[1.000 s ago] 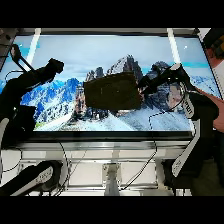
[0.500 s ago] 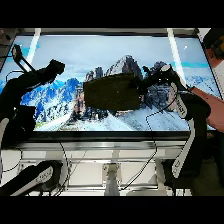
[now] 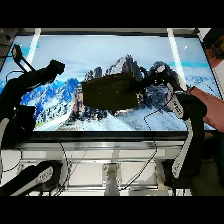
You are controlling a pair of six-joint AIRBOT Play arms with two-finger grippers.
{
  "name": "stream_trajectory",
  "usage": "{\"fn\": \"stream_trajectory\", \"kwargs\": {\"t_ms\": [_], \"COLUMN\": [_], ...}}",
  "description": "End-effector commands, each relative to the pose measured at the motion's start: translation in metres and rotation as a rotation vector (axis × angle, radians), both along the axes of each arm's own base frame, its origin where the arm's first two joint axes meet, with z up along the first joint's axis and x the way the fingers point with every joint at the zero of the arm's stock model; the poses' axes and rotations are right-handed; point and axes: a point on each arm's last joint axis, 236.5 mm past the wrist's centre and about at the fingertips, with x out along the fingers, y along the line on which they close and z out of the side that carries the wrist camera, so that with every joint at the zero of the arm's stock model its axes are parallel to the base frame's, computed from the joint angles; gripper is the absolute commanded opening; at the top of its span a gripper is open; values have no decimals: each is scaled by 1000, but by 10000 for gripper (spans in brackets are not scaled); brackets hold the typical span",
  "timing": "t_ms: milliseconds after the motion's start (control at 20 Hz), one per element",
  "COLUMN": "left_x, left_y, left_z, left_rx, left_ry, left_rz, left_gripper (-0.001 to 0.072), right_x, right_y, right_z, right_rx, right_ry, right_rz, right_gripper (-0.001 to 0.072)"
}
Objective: Fold the clothes and pants, and hang the long-sleeved shirts on hangers.
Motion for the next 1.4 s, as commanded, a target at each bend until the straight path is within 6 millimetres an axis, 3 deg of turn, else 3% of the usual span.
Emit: {"fn": "stream_trajectory", "kwargs": {"t_ms": [0,100,200,350,550,800,1050,1350], "left_x": [0,0,0,0,0,0,1,1], "left_y": [0,1,1,1,1,1,1,2], "left_z": [1,1,1,1,1,1,1,1], "left_rx": [0,0,0,0,0,0,0,1], "left_ry": [-1,-1,-1,-1,-1,-2,-4,-7], "left_rz": [1,1,1,1,2,2,4,7], "left_gripper": [561,562,562,562,562,562,562,562], "right_x": [5,13,17,17,20,-4,-46,-91], "right_y": [7,-5,-38,-112,-209,-313,-383,-433], "right_z": [26,40,49,72,110,149,176,201], "right_rx": [47,-5,-121,-297,-353,-371,-388,-385], "right_ry": [-8,-37,-33,-31,-54,-57,-57,-56], "right_rz": [-9,-16,-32,-51,-243,-448,-548,-641], "right_gripper": [17,16,15,14,14,14,13,13]}}
